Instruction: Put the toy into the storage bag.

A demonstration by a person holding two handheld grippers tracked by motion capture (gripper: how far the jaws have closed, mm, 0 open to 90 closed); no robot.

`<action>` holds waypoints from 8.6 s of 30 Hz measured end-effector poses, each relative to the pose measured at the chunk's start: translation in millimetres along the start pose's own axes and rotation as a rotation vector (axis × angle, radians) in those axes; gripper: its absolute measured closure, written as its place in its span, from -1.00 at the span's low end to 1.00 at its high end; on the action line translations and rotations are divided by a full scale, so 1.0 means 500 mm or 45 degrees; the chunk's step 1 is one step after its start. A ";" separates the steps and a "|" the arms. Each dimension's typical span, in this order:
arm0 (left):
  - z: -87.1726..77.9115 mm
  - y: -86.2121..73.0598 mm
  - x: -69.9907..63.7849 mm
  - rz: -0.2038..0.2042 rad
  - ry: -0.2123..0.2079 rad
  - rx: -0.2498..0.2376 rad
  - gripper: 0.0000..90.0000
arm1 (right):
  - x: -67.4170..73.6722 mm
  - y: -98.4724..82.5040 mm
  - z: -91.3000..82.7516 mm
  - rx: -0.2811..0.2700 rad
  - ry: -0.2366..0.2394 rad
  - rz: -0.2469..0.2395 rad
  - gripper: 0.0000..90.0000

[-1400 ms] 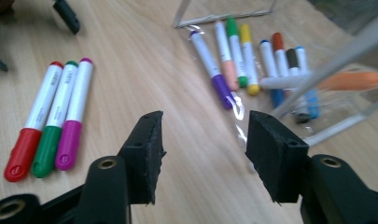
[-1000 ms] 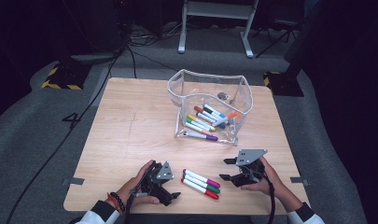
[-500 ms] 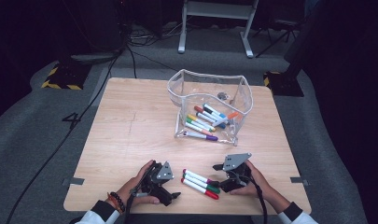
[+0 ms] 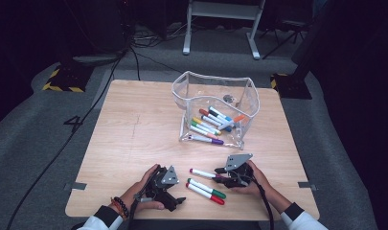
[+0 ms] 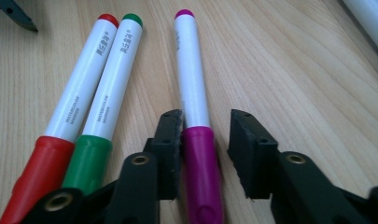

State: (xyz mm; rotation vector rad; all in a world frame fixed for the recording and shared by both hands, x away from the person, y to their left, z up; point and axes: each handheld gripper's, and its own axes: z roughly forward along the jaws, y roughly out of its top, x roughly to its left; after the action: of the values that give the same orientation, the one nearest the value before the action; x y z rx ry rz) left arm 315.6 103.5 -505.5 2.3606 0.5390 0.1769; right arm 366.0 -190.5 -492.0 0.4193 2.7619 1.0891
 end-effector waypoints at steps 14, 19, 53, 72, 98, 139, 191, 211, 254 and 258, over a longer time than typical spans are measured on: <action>0.000 0.000 0.000 0.001 -0.002 0.001 -0.99 | -0.013 0.009 -0.025 0.004 -0.045 -0.053 0.66; 0.000 0.000 0.000 0.001 -0.002 0.000 -0.99 | -0.021 0.037 -0.069 -0.080 -0.076 -0.071 0.66; -0.001 0.000 0.002 0.013 -0.007 0.006 -0.99 | -0.224 0.234 -0.284 -0.241 -0.370 -0.074 0.66; -0.001 0.000 0.002 0.014 -0.007 0.006 -0.99 | -0.336 0.275 -0.178 0.058 -0.362 0.048 0.66; -0.001 0.000 0.002 0.014 -0.007 0.007 -0.99 | -0.344 0.280 -0.183 0.198 -0.301 0.121 0.09; -0.001 0.000 0.002 0.015 -0.006 0.006 -0.99 | -0.035 0.014 -0.201 -0.142 -0.152 0.061 -0.20; 0.000 0.000 0.000 0.005 -0.002 0.002 -0.99 | -0.009 -0.004 -0.019 0.068 0.003 -0.058 0.66; 0.000 0.000 0.000 0.003 -0.003 0.001 -0.99 | -0.033 0.079 -0.152 -0.146 -0.151 -0.143 0.66; 0.000 0.000 0.000 0.002 -0.003 0.000 -0.99 | -0.275 0.267 -0.270 -0.218 -0.418 -0.002 0.66; 0.000 0.000 0.000 0.002 -0.002 0.001 -0.99 | -0.311 0.269 -0.256 -0.161 -0.418 0.049 0.66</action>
State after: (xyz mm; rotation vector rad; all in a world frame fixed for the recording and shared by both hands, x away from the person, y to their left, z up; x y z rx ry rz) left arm 315.6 103.7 -505.4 2.3621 0.5365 0.1760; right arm 511.4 -227.1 -302.2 0.5786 2.3955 1.0855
